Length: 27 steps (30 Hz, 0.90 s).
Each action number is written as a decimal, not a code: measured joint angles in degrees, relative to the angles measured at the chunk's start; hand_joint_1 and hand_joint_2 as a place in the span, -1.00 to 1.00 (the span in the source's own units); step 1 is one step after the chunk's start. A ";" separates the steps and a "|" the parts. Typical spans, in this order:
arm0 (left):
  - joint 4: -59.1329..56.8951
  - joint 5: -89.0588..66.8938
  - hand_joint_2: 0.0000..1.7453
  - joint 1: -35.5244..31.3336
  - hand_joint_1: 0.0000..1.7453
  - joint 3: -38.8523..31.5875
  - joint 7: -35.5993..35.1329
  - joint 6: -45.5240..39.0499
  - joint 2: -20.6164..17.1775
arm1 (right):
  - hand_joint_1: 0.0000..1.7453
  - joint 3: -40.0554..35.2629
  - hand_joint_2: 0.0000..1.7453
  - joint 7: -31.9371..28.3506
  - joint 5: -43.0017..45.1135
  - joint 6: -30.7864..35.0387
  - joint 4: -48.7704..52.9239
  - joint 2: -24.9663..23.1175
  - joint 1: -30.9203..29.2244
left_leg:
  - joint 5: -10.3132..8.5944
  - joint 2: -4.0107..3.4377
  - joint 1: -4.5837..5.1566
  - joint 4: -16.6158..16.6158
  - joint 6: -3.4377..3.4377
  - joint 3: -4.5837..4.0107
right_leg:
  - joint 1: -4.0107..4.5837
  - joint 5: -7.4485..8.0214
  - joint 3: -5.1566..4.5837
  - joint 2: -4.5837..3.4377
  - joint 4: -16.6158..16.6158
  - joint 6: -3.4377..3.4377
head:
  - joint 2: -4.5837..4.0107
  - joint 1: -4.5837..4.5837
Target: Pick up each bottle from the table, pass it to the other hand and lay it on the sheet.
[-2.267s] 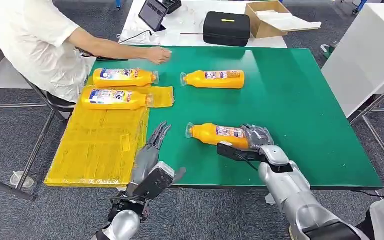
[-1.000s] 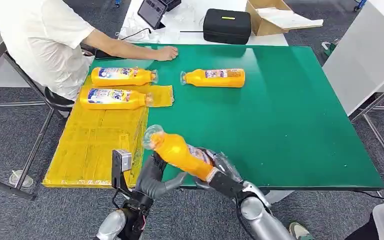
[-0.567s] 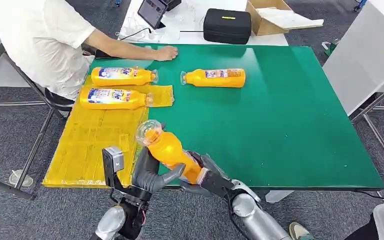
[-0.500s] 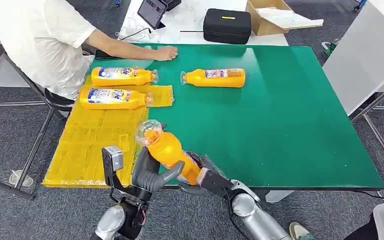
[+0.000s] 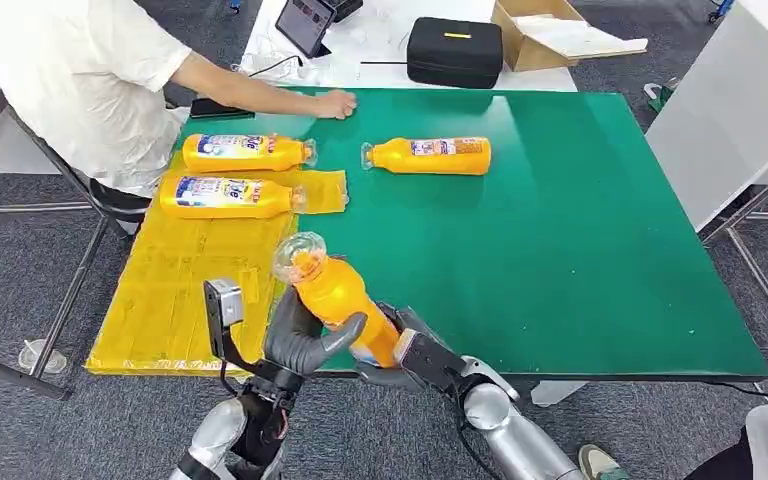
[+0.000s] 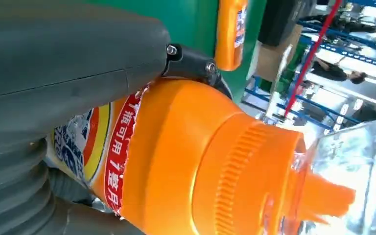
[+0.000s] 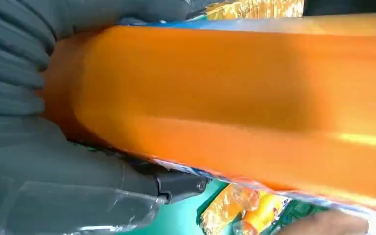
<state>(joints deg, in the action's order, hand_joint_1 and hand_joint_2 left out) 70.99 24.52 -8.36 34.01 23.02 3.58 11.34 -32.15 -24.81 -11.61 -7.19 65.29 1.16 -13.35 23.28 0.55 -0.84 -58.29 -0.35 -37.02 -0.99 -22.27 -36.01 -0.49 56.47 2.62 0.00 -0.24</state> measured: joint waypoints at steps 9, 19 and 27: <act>-1.27 -15.68 1.00 -0.04 1.00 0.09 3.15 -17.58 0.02 | -1.00 0.18 -1.00 0.57 -11.86 19.82 0.52 -1.18 0.68 | 0.00 -0.03 -0.01 0.00 0.00 0.00 | 0.01 0.00 -0.07 -0.01 0.00 0.00 | 0.00 -0.02; 2.54 -34.11 1.00 2.22 0.88 -4.29 4.24 -30.22 -1.75 | -1.00 18.05 -1.00 -5.88 -48.43 46.79 6.98 -6.96 9.94 | 0.02 0.04 -0.01 0.00 0.01 -0.15 | 0.01 -0.06 -0.15 0.01 0.00 0.07 | 0.00 -0.04; 0.72 -72.44 1.00 0.57 0.90 -9.53 -5.04 -38.83 -4.42 | -1.00 34.08 -1.00 -14.84 -35.34 47.21 21.95 -13.84 15.96 | 0.03 0.01 -0.01 0.00 0.02 -0.10 | 0.00 -0.08 -0.14 0.01 -0.01 0.05 | 0.02 0.02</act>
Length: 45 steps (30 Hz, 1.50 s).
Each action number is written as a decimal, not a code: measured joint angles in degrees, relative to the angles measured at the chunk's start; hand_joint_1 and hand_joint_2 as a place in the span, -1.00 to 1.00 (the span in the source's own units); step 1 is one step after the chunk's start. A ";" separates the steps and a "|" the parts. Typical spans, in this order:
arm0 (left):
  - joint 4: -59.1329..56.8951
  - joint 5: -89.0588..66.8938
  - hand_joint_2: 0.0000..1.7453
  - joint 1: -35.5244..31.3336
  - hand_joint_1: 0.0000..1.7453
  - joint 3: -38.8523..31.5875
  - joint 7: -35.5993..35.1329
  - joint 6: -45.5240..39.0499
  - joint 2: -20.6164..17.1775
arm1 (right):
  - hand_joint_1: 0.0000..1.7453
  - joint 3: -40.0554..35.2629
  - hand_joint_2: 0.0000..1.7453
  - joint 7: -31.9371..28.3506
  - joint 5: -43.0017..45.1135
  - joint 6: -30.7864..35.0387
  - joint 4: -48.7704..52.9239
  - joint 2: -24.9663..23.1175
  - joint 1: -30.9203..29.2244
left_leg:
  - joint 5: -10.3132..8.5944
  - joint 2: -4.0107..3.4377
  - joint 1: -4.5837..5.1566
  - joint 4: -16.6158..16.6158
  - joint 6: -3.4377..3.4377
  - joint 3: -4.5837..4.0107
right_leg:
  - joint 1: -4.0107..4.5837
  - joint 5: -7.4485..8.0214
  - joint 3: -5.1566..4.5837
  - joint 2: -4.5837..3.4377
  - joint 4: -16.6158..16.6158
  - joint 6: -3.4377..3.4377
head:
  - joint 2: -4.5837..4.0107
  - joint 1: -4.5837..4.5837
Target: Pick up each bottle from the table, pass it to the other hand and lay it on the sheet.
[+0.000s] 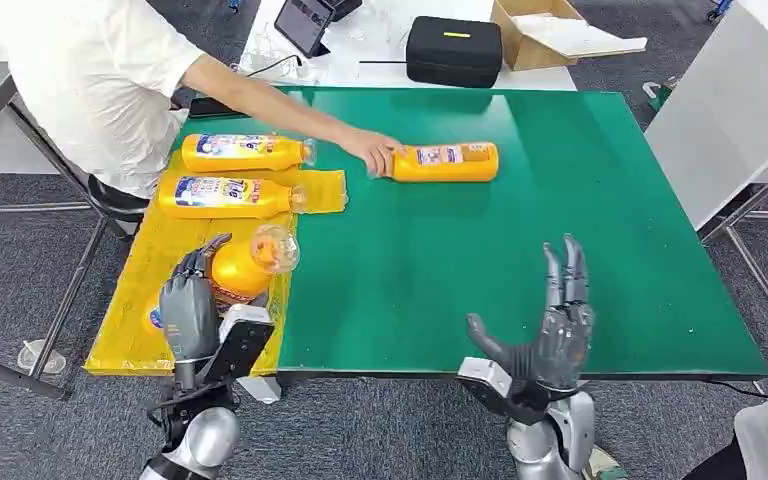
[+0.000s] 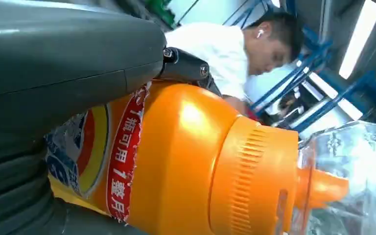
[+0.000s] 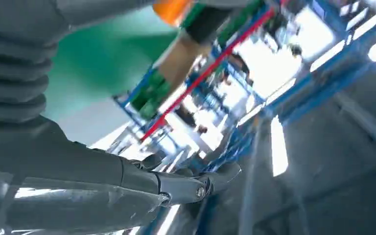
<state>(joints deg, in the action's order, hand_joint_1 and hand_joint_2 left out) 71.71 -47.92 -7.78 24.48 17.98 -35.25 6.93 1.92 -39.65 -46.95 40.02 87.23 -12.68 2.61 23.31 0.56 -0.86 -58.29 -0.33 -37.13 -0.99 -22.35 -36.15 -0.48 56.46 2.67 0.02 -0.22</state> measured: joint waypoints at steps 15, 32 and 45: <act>-23.41 -5.30 1.00 -11.29 -0.80 -0.52 -3.47 18.59 -5.73 | -1.00 -6.71 1.00 2.75 5.18 0.00 -5.88 1.25 -0.26 | -0.08 0.00 -0.03 0.01 0.06 0.10 | 0.02 0.03 0.11 0.00 0.03 -0.02 | 0.00 -0.02; -33.35 -5.47 1.00 -16.38 -1.00 -0.50 -3.07 23.56 -6.53 | -1.00 -10.78 1.00 2.75 8.13 0.00 -11.65 3.13 -2.50 | -0.12 0.04 -0.02 0.01 0.08 0.17 | 0.02 0.09 0.21 0.01 0.03 -0.13 | -0.02 -0.02; -26.68 -8.47 1.00 -13.18 -1.00 2.71 -1.28 19.62 -7.19 | -1.00 -11.96 1.00 2.60 9.77 0.00 -13.95 4.09 -3.09 | -0.17 0.02 -0.02 0.01 0.05 0.09 | 0.02 0.11 0.10 0.01 0.03 -0.12 | -0.02 -0.02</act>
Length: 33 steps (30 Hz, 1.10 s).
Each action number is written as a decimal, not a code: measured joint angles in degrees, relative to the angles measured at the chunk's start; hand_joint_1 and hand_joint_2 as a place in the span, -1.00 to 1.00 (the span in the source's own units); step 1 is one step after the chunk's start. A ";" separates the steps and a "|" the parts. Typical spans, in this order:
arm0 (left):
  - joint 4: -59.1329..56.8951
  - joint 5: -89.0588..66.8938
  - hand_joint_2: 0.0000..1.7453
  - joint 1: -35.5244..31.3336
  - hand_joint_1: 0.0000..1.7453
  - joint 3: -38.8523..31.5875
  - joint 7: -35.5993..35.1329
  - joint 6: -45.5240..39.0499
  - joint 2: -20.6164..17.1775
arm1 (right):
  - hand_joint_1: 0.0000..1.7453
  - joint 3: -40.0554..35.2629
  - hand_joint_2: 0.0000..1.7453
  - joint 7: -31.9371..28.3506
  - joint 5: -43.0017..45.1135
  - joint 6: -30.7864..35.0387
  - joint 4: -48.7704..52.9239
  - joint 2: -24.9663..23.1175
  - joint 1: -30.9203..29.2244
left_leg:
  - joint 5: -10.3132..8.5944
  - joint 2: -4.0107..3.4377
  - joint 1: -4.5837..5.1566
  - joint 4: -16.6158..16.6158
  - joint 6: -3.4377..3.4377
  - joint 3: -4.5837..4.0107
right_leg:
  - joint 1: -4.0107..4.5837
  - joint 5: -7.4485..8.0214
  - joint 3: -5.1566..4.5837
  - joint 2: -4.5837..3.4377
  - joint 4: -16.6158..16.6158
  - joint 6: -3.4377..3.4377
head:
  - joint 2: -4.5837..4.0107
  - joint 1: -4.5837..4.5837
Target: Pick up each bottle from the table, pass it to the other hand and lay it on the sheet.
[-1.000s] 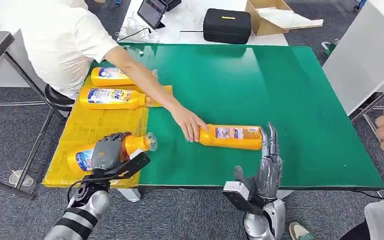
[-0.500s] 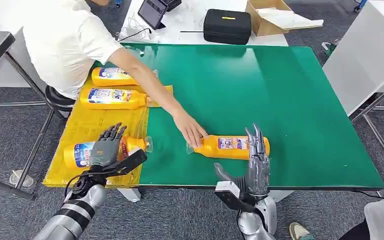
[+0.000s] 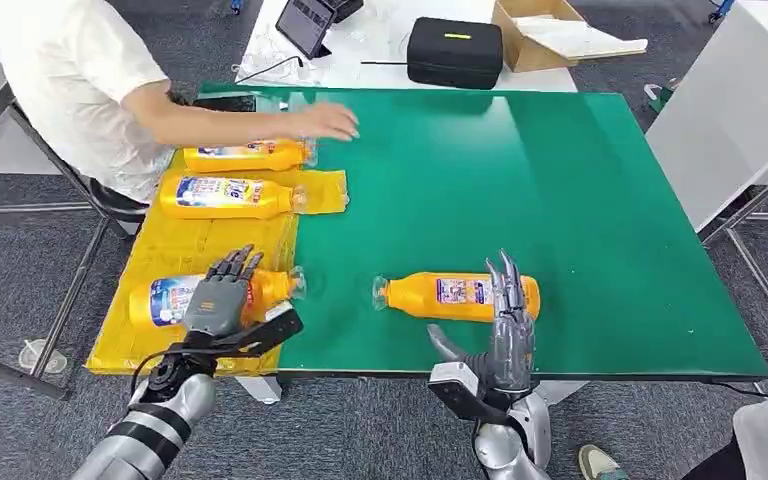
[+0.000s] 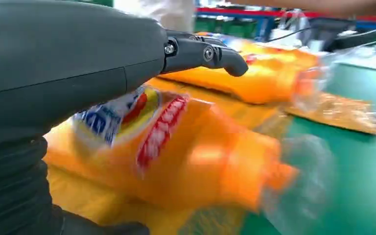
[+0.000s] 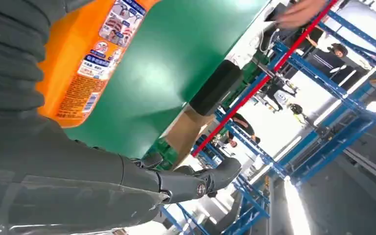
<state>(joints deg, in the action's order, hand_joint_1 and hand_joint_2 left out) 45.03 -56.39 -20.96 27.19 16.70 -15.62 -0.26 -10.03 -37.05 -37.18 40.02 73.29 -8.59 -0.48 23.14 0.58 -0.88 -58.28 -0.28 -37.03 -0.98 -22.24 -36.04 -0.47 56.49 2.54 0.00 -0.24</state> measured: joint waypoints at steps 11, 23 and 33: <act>6.31 5.99 1.00 1.12 -1.00 3.58 2.67 3.87 -0.31 | -1.00 -0.81 1.00 -0.24 0.94 0.00 -1.46 0.44 -1.26 | -0.01 -0.01 -0.01 0.00 0.00 -0.06 | 0.01 0.00 -0.07 0.00 0.00 0.00 | 0.00 0.00; 11.17 12.79 1.00 4.95 -1.00 4.54 5.11 -0.57 2.12 | -1.00 0.87 1.00 18.17 -24.76 -2.34 -7.09 4.35 -3.72 | -0.02 0.18 0.05 -0.01 -0.08 -0.19 | -0.06 -0.07 -0.10 0.13 -0.02 0.10 | 0.00 0.02; 19.31 32.49 1.00 12.32 -1.00 5.44 4.24 5.00 9.79 | -1.00 0.98 1.00 25.22 -27.06 -2.97 -17.49 10.90 -8.81 | 0.03 0.20 0.21 -0.03 -0.18 -0.20 | -0.21 -0.04 -0.11 0.13 -0.03 0.22 | 0.00 0.00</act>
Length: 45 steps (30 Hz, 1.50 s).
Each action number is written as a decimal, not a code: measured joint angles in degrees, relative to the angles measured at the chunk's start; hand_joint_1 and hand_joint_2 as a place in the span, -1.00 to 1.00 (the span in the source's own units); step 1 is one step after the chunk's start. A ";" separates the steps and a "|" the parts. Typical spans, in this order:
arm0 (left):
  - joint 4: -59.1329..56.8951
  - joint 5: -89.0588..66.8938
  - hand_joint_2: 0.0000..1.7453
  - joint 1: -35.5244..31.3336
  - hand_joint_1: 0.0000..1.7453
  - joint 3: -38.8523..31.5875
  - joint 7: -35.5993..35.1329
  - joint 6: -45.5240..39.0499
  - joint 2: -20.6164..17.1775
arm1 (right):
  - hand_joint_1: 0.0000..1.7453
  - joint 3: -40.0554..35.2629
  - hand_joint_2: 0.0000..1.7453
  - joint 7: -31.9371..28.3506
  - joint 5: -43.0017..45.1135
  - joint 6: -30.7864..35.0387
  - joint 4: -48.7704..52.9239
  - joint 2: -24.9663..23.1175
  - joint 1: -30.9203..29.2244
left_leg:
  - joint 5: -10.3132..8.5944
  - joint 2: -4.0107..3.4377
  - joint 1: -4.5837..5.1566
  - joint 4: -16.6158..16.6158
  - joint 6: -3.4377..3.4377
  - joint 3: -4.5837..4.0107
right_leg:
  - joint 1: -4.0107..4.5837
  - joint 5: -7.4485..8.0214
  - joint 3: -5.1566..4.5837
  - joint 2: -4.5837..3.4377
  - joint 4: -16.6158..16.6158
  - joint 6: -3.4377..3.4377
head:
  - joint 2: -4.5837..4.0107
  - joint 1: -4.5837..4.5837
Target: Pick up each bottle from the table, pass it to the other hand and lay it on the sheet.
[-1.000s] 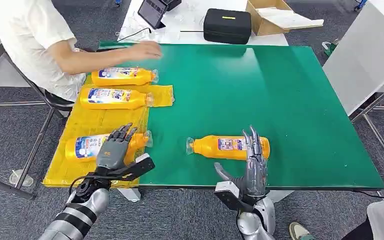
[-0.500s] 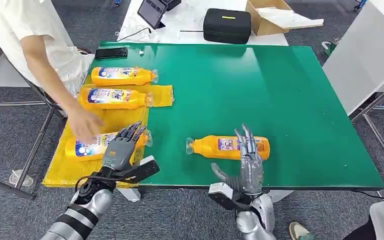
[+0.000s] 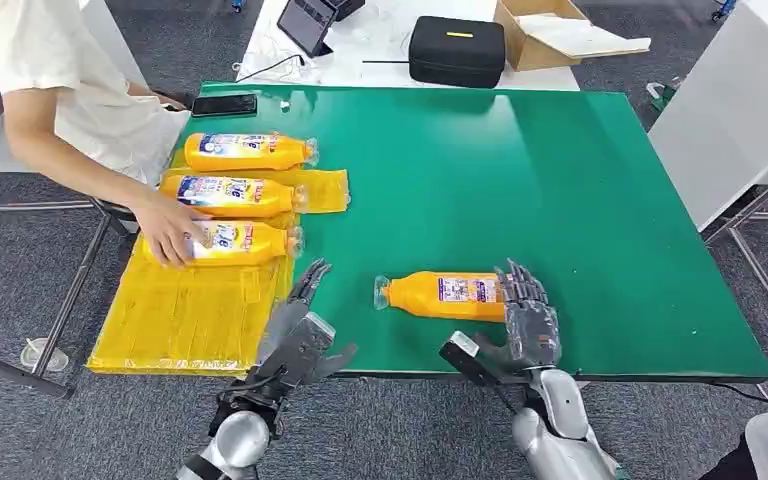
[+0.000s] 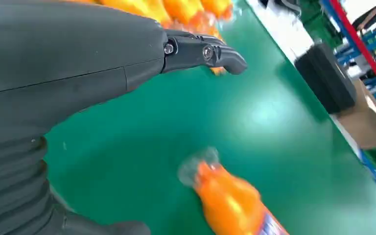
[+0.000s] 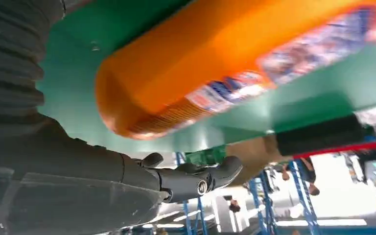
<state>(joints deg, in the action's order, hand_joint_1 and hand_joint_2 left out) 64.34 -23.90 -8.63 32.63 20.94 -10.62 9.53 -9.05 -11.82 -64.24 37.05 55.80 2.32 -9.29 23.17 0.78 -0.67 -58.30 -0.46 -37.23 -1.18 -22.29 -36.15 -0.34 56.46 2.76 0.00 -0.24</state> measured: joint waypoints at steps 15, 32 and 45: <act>3.87 0.99 1.00 1.38 -1.00 0.98 -0.20 -2.01 0.52 | -1.00 -1.25 1.00 2.91 -0.76 -3.21 -1.29 1.47 -1.80 | -0.01 -0.04 -0.04 0.01 0.00 0.01 | 0.04 0.01 0.00 -0.02 0.01 0.00 | 0.00 0.00; 1.18 2.33 1.00 -0.85 -1.00 2.40 0.81 -2.54 1.79 | -1.00 -3.78 1.00 5.74 -3.87 -1.26 -10.97 0.37 -9.96 | -0.02 -0.04 -0.05 0.01 0.00 0.00 | 0.04 0.00 -0.01 -0.01 0.02 -0.01 | 0.00 0.00; -0.06 2.48 1.00 -1.79 -1.00 2.40 -0.57 -2.51 2.45 | 1.00 -4.83 1.00 18.49 -4.50 -25.73 -20.24 0.81 -18.73 | 0.58 -0.33 -0.05 0.02 -0.15 1.39 | 0.07 -0.40 0.61 -0.28 -0.16 0.04 | 0.00 0.00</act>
<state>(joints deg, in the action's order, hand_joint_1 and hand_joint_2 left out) 64.28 -21.42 -10.42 35.04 20.37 -13.14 11.98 -13.88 6.67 -68.74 11.32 35.56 3.13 -28.02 23.76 0.45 -0.72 -58.28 -0.60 -35.84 -1.11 -22.69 -35.55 -0.62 56.29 2.80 0.00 -0.24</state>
